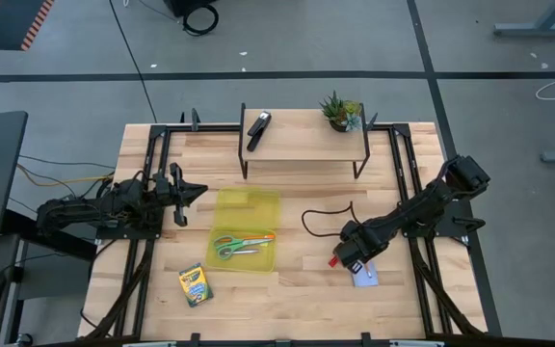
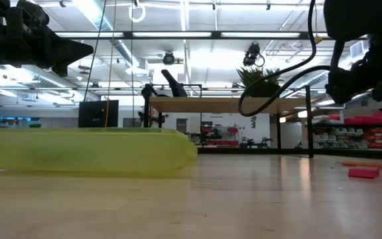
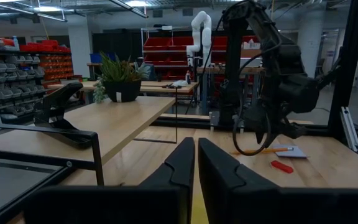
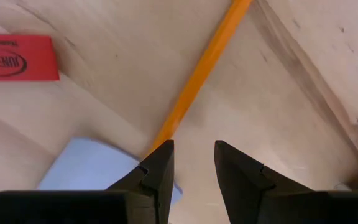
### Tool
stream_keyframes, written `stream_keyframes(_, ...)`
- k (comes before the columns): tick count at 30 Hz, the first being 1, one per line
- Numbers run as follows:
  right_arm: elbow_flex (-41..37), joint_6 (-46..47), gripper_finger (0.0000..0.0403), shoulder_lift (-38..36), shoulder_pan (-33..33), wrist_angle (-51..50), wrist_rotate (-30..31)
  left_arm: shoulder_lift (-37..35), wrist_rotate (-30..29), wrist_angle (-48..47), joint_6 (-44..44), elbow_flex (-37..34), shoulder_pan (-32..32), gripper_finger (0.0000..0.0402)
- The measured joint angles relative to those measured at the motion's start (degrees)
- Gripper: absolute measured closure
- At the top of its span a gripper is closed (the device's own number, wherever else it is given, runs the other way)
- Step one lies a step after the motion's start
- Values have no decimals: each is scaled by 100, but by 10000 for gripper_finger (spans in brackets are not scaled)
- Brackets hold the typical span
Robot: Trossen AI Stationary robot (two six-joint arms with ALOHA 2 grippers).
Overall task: Pack school essentials
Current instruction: Put the yellow pencil into the supply box
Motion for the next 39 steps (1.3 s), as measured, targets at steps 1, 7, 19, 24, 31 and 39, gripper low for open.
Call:
stream_keyframes(1,0,30,280,-1,27,1,0,0,-2,0,0,0,0,376)
stream_keyframes(7,-37,156,280,-2,64,17,2,0,-2,0,0,0,-2,370)
stream_keyframes(19,-358,207,290,-7,64,429,-144,2,0,-2,0,0,0,373)
stream_keyframes(24,-361,207,290,-7,58,439,-185,0,0,-2,0,0,-2,370)
stream_keyframes(31,-279,182,290,-4,51,225,-393,0,0,-2,0,0,0,368)
stream_keyframes(39,-249,537,290,-702,53,227,-30,0,-1,-3,0,0,0,375)
